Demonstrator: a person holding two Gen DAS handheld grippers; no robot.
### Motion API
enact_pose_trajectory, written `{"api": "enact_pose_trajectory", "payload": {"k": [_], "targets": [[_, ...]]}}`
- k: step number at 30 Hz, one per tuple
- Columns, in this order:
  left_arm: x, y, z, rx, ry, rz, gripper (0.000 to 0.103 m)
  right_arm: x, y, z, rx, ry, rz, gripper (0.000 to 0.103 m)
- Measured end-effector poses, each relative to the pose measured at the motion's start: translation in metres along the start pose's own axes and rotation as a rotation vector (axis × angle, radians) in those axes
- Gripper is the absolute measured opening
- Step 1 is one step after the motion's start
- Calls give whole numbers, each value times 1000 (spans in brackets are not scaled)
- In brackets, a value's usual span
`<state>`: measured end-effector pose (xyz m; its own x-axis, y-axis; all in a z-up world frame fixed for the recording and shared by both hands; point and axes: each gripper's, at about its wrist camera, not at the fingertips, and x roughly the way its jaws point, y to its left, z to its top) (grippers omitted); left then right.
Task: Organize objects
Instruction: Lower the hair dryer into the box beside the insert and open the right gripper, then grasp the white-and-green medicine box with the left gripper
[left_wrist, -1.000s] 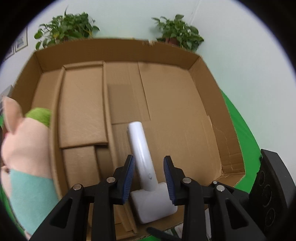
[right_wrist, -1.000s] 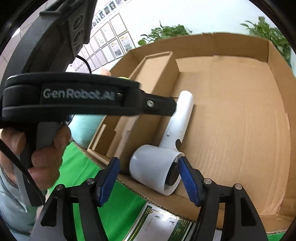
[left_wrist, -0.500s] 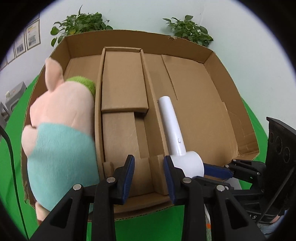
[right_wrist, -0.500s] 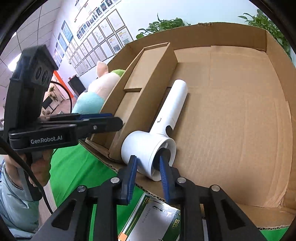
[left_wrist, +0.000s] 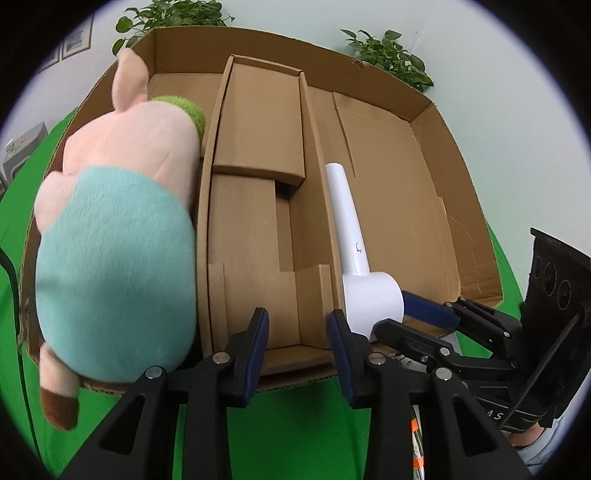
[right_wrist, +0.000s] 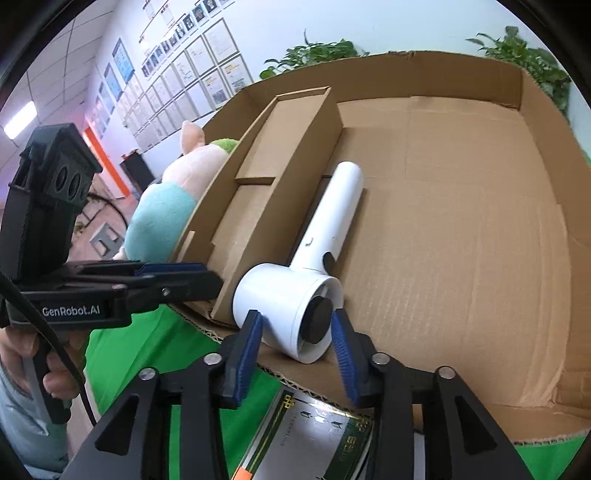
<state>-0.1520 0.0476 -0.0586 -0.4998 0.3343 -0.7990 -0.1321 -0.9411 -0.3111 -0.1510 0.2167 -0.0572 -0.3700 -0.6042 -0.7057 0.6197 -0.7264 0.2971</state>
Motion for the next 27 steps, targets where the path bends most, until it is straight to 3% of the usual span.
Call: {"api": "enact_pose_trajectory", "payload": {"k": [1,3,8,12,18,22,27], "targets": [[-1,-1,-1,5,-3,6,34,-2,2,-1,0,-6,-20,53],[-2,-3,-3,11,-7,20,34,-11,5,-6,5,-31,-81,85],[-3,-2,-2,8,-5,21,34,-32,11,-20,10,-84,-157,102],[-8,-4,-1,8,-25,28,34,-52,19,-33,-28,-119,-203,102],[-46,-18,-5,82,-235,107,36,-77,31,-56,-75,-156,-258,103],[-69,-29,-15,119,-367,153,75,-90,35,-67,-36,-196,-269,103],[-81,-37,-27,164,-431,138,78,-105,28,-89,41,-206,-238,103]]}}
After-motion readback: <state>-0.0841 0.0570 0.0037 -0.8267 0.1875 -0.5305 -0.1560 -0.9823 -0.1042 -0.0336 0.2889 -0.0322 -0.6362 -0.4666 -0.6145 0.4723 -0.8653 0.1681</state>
